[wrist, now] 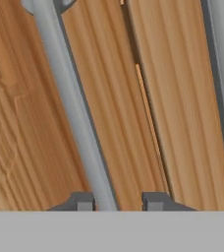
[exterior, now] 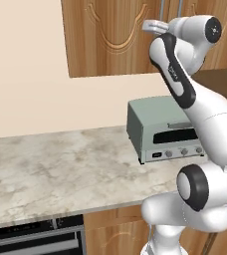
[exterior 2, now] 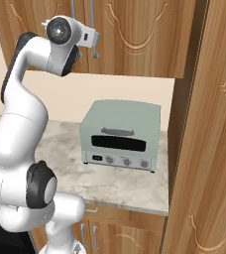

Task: The dining table condiment station is running low on ketchup. Refill the condiment station by opening the cabinet and taking the ketchup from the cabinet and placing it on the dining table.

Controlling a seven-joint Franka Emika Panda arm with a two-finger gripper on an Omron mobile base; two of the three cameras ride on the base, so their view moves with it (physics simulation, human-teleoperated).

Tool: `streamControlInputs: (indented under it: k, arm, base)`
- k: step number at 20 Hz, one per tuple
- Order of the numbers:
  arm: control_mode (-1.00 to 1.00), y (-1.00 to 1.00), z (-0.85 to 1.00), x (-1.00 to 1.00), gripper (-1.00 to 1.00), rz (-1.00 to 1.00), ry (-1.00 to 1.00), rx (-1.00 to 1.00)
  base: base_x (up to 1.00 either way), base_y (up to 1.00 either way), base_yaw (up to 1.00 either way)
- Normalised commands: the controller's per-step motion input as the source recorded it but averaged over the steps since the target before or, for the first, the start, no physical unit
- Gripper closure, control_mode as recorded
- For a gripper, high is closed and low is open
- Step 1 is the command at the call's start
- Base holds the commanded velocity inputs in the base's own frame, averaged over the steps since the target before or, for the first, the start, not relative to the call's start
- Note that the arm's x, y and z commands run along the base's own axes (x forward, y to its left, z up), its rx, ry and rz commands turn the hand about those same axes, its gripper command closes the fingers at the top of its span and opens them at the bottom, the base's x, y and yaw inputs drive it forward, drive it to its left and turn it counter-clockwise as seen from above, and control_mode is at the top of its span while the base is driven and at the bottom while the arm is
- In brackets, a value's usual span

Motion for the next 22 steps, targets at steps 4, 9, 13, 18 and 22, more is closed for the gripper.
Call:
streamControlInputs:
  k: [4, 9, 13, 18, 22]
  arm:
    - [-1.00, 0.52, -0.14, -0.18, 1.00, 0.03, 0.02, -0.02]
    - [-1.00, 0.84, -0.20, -0.52, 1.00, 0.14, 0.00, -0.03]
    - [-1.00, 0.92, -0.20, -0.84, 1.00, 0.17, 0.00, 0.00]
    - [-1.00, 0.99, -0.27, -0.99, 1.00, 0.15, 0.00, 0.00]
    - [-1.00, 1.00, -0.34, -0.99, 1.00, 0.15, 0.00, 0.00]
  base:
    - [0.00, 0.00, 0.00]
    - [0.00, 0.00, 0.00]
    - [0.00, 0.00, 0.00]
    - [0.00, 0.00, 0.00]
    - [0.00, 0.00, 0.00]
